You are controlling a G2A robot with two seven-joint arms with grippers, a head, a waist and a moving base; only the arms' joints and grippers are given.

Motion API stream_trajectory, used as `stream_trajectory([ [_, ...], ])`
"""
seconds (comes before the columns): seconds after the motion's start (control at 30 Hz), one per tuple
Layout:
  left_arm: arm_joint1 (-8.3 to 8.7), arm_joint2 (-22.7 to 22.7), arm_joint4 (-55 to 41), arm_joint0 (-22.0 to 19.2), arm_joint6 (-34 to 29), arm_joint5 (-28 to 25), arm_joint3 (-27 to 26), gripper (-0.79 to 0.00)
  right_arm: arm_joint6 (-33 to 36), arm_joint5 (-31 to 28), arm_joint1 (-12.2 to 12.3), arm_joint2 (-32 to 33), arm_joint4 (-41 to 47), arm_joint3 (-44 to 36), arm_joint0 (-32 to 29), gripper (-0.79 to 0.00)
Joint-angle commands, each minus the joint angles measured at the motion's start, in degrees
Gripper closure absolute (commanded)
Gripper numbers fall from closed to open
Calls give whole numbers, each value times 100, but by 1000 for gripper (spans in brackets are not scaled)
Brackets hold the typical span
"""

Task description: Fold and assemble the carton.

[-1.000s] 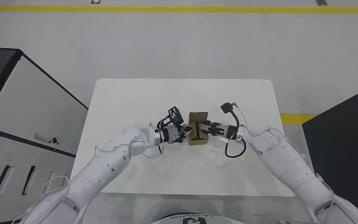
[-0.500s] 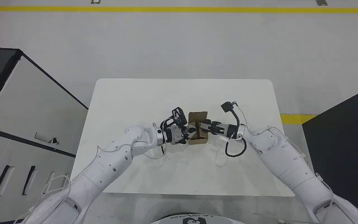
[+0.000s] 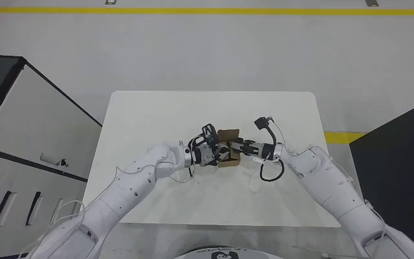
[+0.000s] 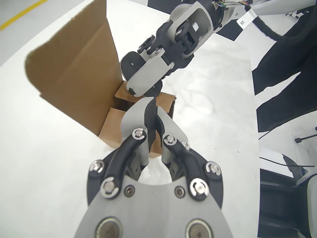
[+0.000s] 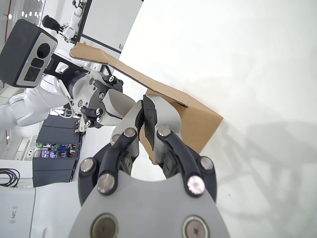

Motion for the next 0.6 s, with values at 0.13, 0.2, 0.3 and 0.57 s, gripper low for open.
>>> stream_trajectory([
  [0.13, -8, -40, 27, 39, -2, -28, 22, 0, 47, 95, -22, -20, -88, -43, 1, 0],
  [0.2, -11, -56, 27, 52, -7, -29, 28, 0, 59, 114, -28, -17, -104, -50, 1, 0],
  [0.3, -13, -79, 50, 69, -16, -37, 24, 0, 79, 131, -34, -12, -114, -55, -9, 0],
  [0.57, 12, -212, 113, 178, 10, -33, -98, 0, -13, 30, -26, 96, -131, -153, -113, 0],
])
